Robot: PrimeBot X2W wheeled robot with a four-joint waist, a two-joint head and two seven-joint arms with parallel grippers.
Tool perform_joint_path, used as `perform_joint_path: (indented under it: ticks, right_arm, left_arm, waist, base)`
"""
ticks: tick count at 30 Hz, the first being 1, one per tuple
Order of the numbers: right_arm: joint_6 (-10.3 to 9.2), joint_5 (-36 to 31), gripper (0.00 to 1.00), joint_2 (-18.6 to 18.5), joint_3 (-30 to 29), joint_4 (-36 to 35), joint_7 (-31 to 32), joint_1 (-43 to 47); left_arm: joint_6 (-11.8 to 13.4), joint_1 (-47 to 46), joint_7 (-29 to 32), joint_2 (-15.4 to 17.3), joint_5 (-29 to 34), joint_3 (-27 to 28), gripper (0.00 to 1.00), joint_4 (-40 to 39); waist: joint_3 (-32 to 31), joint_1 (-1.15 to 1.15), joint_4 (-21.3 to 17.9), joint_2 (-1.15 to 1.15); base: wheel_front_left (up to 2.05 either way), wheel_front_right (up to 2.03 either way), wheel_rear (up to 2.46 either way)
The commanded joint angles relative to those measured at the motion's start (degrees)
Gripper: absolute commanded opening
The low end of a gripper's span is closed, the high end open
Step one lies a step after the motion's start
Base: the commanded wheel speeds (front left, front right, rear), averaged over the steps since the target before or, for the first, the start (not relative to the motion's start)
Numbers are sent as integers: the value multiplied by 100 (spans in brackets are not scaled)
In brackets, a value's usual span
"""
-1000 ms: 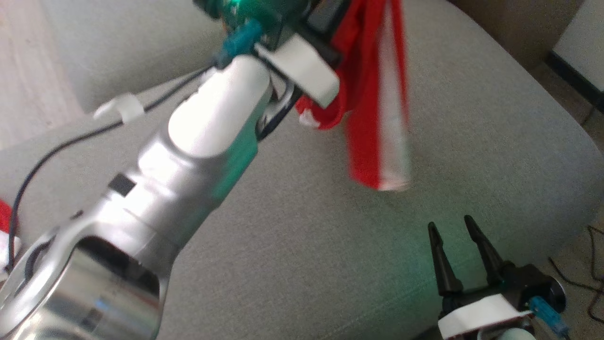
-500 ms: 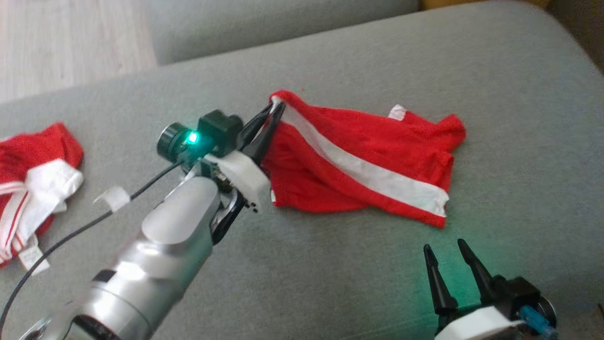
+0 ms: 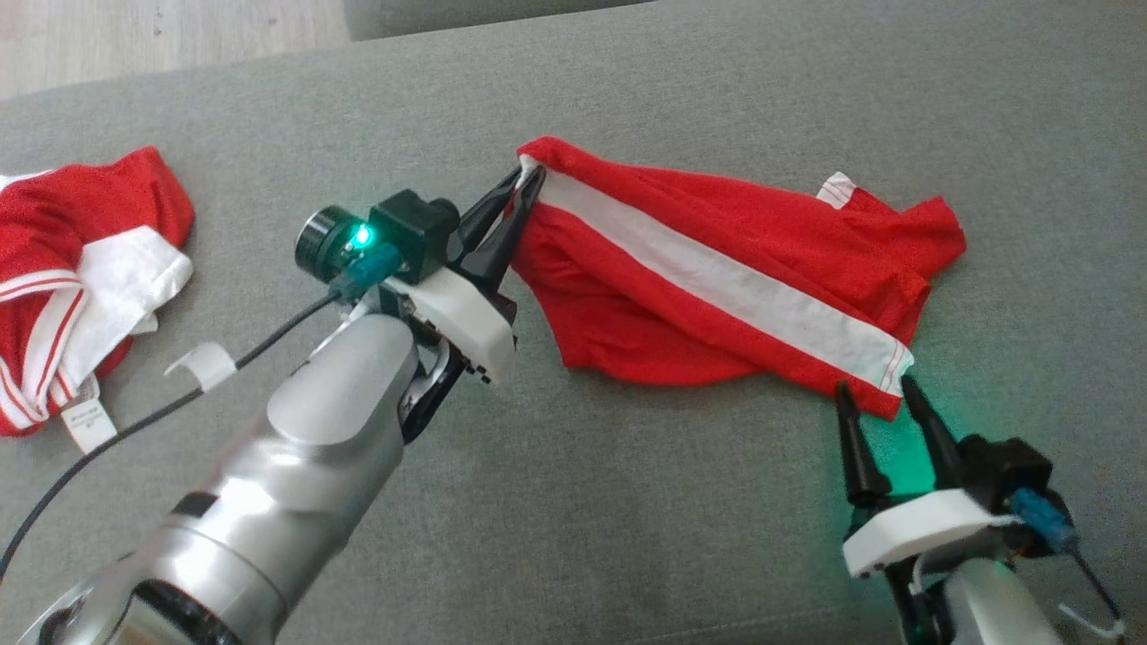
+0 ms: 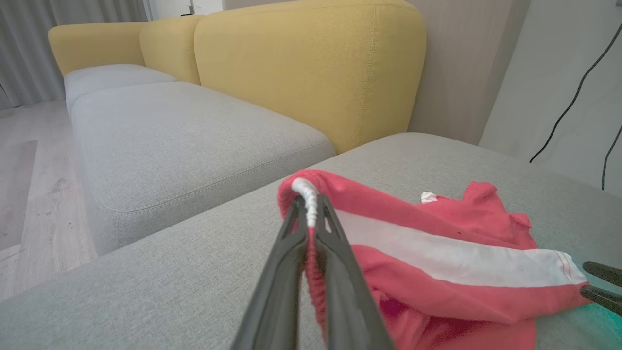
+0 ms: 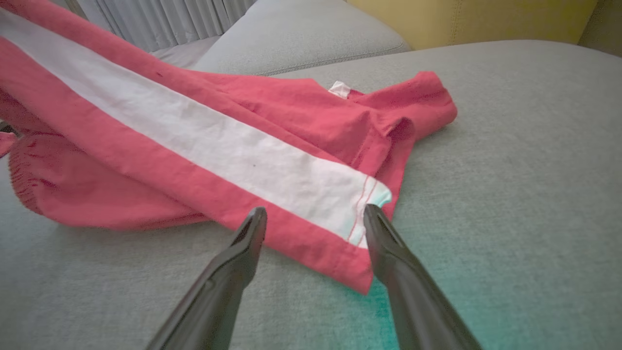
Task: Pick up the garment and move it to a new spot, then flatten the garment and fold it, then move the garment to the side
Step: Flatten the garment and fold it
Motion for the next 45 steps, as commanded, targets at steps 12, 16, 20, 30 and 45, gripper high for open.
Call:
perform_joint_path:
  ticks: [12, 16, 20, 30, 45]
  right_arm:
    - [-4, -11, 100, -35, -202, 443, -22, -662]
    - [-4, 134, 14, -32, -31, 604, -22, -842]
    - [-4, 207, 0, -114, 62, 549, -22, -999]
    - [-4, 55, 0, -552, -168, -764, -22, -2494]
    - [-4, 378, 0, -2032, -498, -1444, -22, -5546]
  left_arm:
    - [-46, -492, -97, 87, 91, 50, 0, -89]
    - [-51, -543, -100, 109, 119, -2, 0, -59]
    - [-55, -600, -104, 110, 123, -25, 0, -44]
    - [18, -1614, -87, 288, 289, 283, 0, -341]
    - [-42, -3478, -122, 265, 752, 1561, 0, -1367]
  waist:
    - [134, -1, 81, 0]
    - [199, -1, 84, 0]
    - [234, -1, 96, 0]
    - [516, -1, -62, 0]
    - [1475, -1, 177, 0]
  base:
    - [0, 0, 0]
    - [0, 0, 0]
    - [0, 0, 0]
    - [0, 0, 0]
    - [0, 0, 0]
